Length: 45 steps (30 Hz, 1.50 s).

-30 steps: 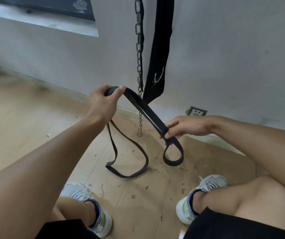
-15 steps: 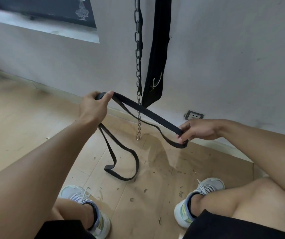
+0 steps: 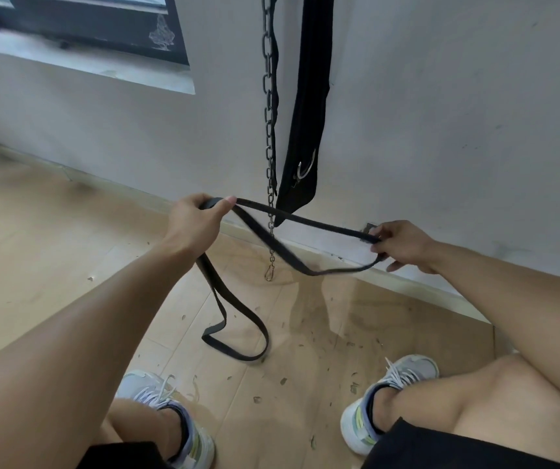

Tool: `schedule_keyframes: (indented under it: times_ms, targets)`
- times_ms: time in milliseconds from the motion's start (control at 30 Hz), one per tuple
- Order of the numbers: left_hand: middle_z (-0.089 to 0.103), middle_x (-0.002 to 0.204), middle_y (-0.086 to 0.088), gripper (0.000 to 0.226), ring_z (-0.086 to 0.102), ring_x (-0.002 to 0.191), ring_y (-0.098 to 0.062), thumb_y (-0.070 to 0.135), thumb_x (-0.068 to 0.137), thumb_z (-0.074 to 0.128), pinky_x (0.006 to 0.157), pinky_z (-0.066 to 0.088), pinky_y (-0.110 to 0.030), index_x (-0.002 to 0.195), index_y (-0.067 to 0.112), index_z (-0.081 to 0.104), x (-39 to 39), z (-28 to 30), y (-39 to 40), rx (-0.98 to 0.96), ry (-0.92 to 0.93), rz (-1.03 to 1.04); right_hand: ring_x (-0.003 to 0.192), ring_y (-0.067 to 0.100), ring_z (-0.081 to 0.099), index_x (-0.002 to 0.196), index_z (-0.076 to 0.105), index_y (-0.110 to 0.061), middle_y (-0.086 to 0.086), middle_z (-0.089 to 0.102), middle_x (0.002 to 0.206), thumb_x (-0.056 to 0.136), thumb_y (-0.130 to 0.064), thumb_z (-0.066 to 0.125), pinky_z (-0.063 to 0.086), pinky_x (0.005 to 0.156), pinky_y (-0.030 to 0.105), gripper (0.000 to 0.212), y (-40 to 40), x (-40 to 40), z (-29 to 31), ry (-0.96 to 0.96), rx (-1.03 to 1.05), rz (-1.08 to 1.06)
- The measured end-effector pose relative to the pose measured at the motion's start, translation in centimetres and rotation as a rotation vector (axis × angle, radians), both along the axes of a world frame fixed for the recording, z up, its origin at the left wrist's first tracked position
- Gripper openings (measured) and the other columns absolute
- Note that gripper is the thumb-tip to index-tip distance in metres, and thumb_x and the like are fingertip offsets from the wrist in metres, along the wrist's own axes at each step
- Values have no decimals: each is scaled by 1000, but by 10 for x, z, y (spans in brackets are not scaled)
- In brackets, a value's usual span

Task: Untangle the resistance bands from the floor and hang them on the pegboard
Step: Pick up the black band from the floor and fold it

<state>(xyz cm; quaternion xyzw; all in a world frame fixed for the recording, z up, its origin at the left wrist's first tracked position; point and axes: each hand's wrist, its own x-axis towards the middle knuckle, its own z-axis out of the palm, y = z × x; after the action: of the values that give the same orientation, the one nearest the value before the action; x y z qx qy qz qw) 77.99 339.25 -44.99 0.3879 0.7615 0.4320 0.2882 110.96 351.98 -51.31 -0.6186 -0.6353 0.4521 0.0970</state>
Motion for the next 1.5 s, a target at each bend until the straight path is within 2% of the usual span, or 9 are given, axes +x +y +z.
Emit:
schedule_keyframes:
  times_ms: [233, 367, 533, 700, 933, 1133, 1267, 1333, 1500]
  targets:
    - [50, 73, -1, 36, 46, 66, -14, 47, 91, 71, 64, 38, -31, 96, 12, 70, 4, 1, -8, -1, 36, -212, 88, 17, 67, 107, 70, -13, 7, 71, 109, 91, -24, 79, 61, 68, 32, 22, -2, 2, -10, -325, -130, 225]
    - [45, 65, 4, 28, 39, 51, -5, 42, 91, 73, 48, 30, -14, 89, 15, 69, 16, 8, -13, -36, 97, -445, 125, 23, 58, 143, 54, -22, 3, 58, 143, 87, -33, 83, 50, 99, 33, 64, -11, -13, -3, -532, -64, 490]
    - [62, 77, 4, 13, 53, 63, -1, 10, 92, 68, 60, 40, -12, 95, 23, 69, 30, 12, -14, -145, 157, -631, 130, 8, 54, 153, 44, -33, -9, 55, 147, 84, -39, 84, 41, 106, 23, 80, -43, -69, 33, -13, 159, 604]
    - [65, 83, -5, 20, 55, 73, -13, 3, 92, 65, 69, 42, -26, 100, 20, 71, 30, 12, -14, -159, 172, -655, 130, 2, 54, 153, 39, -40, -18, 67, 126, 85, -39, 84, 36, 110, 25, 82, -59, -100, 52, 47, 202, 637]
    - [69, 81, -1, 16, 61, 72, -8, 9, 89, 75, 70, 47, -20, 91, 24, 69, 22, 10, -16, -130, 139, -587, 103, -10, 60, 106, 73, -30, -17, 73, 107, 92, -36, 76, 43, 98, 28, 15, -66, -99, 73, 51, 284, 572]
    - [74, 87, -16, 10, 72, 86, -31, 8, 85, 79, 85, 58, -39, 90, 13, 71, 19, 9, -16, -51, 40, -538, 88, 26, 74, 103, 70, -26, 3, 76, 94, 95, -20, 75, 60, 87, 43, 11, -73, -100, 95, 356, 385, 431]
    - [72, 82, -5, 6, 68, 76, -15, 13, 87, 76, 80, 56, -37, 85, 12, 70, 18, -6, -16, -107, 186, -585, 92, 18, 76, 115, 66, -8, 6, 73, 98, 97, -4, 66, 61, 91, 33, 19, -69, -99, 112, 680, 376, 284]
    - [72, 84, -7, 8, 68, 80, -22, 20, 88, 75, 82, 57, -43, 86, 15, 70, 16, -13, -16, -139, 216, -561, 97, 17, 75, 119, 65, -6, 7, 73, 100, 99, -5, 62, 59, 97, 32, 20, -62, -92, 120, 768, 390, 209]
    - [74, 84, -7, 13, 72, 83, -23, 19, 87, 78, 87, 59, -39, 89, 18, 65, 12, -3, -16, -61, 157, -438, 96, 24, 75, 102, 65, -12, 6, 74, 91, 97, -5, 66, 58, 93, 32, 9, -39, -55, 113, 536, 227, 319]
